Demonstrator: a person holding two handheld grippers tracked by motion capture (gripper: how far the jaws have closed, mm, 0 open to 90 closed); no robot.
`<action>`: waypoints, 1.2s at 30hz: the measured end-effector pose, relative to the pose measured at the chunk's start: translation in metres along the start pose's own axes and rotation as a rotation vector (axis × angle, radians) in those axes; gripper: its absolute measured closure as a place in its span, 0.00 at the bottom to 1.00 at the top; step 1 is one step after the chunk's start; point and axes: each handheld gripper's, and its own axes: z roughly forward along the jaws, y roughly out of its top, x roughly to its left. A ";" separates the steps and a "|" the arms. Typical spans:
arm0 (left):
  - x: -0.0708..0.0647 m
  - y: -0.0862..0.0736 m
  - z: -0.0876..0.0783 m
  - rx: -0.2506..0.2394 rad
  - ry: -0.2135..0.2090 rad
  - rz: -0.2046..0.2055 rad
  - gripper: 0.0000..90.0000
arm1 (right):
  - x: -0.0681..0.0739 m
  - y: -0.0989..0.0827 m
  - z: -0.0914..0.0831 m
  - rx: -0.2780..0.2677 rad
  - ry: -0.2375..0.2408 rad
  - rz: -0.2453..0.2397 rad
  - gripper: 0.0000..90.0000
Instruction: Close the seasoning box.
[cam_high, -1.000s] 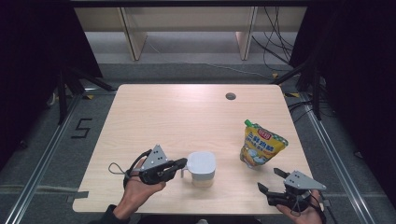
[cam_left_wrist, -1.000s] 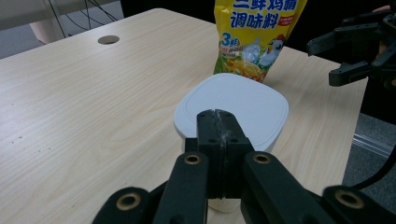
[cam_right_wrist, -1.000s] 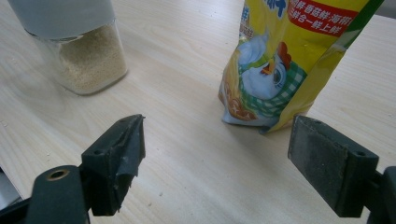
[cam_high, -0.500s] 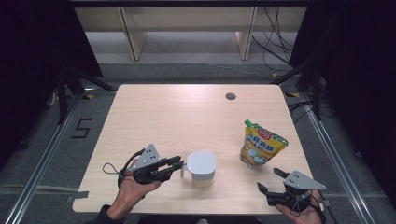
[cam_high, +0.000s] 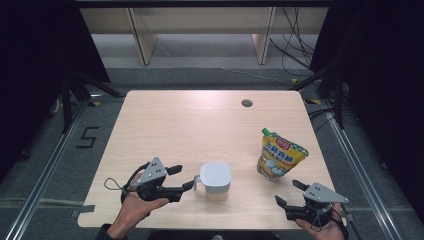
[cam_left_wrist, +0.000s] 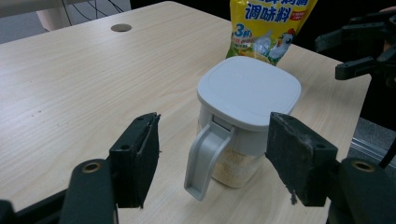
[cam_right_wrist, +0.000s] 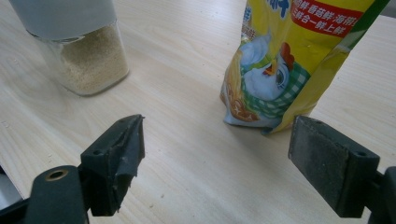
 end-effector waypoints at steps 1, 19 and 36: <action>0.000 -0.002 -0.001 0.001 0.000 -0.008 0.35 | 0.000 0.000 0.000 0.000 0.001 0.003 0.22; -0.001 -0.036 -0.007 0.059 -0.011 -0.015 0.24 | -0.002 -0.001 0.001 -0.009 0.011 -0.009 0.22; -0.015 -0.059 -0.009 0.095 -0.010 -0.021 0.21 | -0.001 0.000 0.000 -0.008 0.011 -0.012 0.22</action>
